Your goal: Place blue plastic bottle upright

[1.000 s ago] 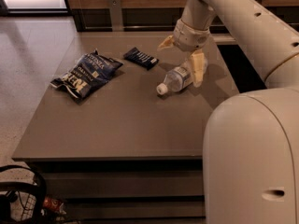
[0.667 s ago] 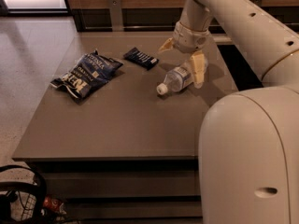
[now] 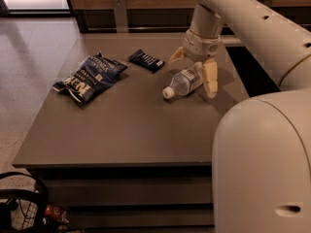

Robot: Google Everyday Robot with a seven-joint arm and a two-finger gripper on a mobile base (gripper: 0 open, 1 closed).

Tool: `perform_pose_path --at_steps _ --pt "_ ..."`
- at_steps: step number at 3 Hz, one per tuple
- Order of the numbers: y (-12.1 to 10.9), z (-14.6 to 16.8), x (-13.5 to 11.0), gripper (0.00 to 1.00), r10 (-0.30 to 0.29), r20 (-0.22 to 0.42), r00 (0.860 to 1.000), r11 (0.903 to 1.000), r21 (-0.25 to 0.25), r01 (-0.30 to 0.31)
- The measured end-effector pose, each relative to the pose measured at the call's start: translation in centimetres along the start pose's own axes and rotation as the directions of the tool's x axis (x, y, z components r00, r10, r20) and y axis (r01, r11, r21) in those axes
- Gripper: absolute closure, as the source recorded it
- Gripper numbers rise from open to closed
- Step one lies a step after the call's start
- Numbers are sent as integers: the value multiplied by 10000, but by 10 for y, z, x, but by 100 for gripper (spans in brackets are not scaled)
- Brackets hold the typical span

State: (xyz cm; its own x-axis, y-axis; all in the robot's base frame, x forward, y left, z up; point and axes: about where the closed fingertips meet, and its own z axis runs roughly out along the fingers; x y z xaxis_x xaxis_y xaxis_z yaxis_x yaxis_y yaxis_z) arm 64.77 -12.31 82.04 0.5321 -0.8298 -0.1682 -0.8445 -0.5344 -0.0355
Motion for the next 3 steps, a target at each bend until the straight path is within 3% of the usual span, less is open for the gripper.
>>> perform_pose_path --at_steps 1,2,3 --pt "11 8 1 2 71 -2 10000 9999 -150 -71" --pt "2 10 3 25 63 -54 10000 9999 136 -63" --pt "-3 10 3 56 62 -81 9999 9996 289 -60"
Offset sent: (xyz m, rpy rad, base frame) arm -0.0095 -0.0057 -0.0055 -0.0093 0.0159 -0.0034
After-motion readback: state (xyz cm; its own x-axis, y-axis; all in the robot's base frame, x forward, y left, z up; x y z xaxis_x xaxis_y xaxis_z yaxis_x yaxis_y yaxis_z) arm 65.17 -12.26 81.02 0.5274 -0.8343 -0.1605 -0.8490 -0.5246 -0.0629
